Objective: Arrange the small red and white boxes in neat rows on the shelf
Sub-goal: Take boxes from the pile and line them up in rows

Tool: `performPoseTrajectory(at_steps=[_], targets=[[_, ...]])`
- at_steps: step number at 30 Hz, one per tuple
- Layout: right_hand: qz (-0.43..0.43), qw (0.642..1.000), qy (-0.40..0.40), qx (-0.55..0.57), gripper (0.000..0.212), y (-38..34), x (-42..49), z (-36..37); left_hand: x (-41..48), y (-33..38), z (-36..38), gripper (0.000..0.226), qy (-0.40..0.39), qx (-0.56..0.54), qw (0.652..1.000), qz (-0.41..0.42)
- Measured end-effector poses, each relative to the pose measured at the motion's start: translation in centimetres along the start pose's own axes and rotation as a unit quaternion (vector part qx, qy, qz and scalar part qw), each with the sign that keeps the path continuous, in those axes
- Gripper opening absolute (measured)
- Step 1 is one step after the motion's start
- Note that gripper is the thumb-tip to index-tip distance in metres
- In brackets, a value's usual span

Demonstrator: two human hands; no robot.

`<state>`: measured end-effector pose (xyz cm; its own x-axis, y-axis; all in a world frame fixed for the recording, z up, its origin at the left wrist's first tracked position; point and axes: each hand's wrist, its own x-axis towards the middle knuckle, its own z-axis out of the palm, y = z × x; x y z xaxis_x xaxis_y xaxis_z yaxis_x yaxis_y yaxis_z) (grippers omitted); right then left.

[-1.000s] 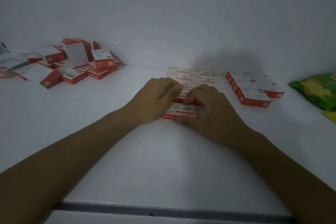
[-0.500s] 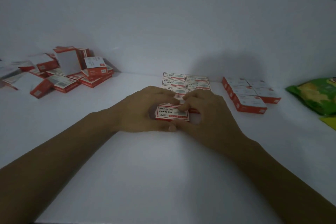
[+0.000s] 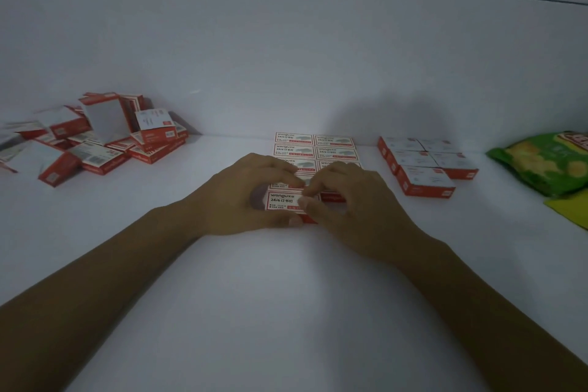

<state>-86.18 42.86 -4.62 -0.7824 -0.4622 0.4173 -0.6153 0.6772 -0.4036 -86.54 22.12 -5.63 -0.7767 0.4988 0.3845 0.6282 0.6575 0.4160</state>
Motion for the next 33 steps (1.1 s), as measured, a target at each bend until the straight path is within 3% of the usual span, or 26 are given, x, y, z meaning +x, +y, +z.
performPoseTrajectory(at_steps=[5,9,12,18,23,27,30,33], targets=[[0.012,1.000,-0.014,-0.024,0.029,-0.6,0.0,-0.4,-0.2,0.5,0.0,0.062,0.000,0.009,1.000,-0.019],[0.026,0.993,-0.077,-0.082,0.016,-2.3,0.9,-2.1,-0.2,1.4,-0.3,0.073,-0.018,0.047,0.997,-0.051],[0.025,0.992,-0.045,-0.117,0.016,-4.2,1.6,-2.6,-0.6,1.7,-1.0,0.080,-0.038,0.050,0.997,-0.043],[0.019,1.000,0.003,-0.023,0.010,-10.3,3.1,1.3,-6.6,-0.7,-5.3,0.070,-0.030,0.107,0.993,-0.043],[-0.026,1.000,-0.007,-0.003,0.018,-17.1,5.3,7.4,-13.9,-5.0,-11.1,0.063,-0.001,0.152,0.982,-0.114],[-0.024,0.994,-0.085,-0.062,0.035,-21.6,7.6,10.9,-19.0,-8.3,-14.2,0.054,-0.021,0.147,0.977,-0.156],[-0.039,0.979,-0.102,-0.174,0.045,-23.6,9.5,13.0,-20.9,-9.3,-15.7,0.050,-0.036,0.132,0.981,-0.139],[-0.032,0.985,-0.059,-0.158,0.048,-24.6,11.0,15.1,-21.3,-10.3,-16.9,0.044,-0.035,0.181,0.980,-0.079]])
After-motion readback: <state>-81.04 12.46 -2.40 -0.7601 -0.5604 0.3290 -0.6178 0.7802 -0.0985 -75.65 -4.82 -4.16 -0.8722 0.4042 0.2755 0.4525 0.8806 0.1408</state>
